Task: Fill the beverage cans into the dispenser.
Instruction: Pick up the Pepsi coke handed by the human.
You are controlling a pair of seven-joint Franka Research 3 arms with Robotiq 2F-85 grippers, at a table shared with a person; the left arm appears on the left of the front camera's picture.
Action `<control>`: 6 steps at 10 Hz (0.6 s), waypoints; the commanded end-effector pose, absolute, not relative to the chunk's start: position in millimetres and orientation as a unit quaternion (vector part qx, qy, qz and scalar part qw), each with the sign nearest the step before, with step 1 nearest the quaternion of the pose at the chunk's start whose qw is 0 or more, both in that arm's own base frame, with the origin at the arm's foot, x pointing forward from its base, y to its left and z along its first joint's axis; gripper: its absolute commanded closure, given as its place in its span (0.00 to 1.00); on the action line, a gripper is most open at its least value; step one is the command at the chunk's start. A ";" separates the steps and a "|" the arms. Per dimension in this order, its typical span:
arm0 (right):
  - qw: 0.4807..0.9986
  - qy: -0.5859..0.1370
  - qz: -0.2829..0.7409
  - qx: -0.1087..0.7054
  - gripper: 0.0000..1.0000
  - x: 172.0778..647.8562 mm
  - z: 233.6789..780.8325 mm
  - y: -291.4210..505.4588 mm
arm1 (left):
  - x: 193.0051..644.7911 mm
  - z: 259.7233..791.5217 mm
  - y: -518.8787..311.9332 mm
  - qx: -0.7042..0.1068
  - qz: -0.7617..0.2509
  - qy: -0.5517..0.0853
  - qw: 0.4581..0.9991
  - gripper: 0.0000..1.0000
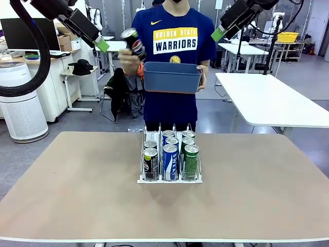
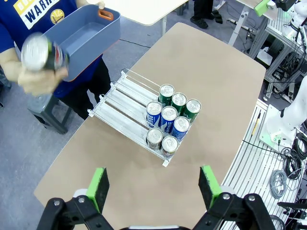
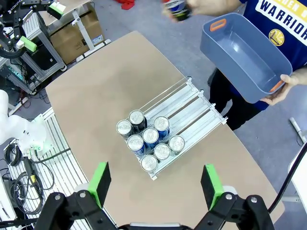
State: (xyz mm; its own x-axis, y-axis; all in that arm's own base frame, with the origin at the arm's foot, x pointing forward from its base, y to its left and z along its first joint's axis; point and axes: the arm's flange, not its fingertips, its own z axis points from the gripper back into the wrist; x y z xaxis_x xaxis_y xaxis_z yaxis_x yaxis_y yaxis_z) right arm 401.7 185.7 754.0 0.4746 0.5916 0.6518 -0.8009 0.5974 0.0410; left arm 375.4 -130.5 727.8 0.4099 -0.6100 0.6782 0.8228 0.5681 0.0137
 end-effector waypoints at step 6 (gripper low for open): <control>0.841 -0.303 0.412 0.179 0.00 402.2 754.0 185.6 | 372.3 724.5 -129.7 -0.172 -0.430 -0.323 0.825 0.00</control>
State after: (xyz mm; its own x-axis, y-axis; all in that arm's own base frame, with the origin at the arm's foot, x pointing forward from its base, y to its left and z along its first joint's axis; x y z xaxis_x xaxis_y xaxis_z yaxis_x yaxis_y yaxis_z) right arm 401.7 185.7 754.0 0.4746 0.5916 0.6518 -0.8009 0.5974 0.0410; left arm 375.4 -130.5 727.8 0.4099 -0.6100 0.6782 0.8228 0.5681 0.0137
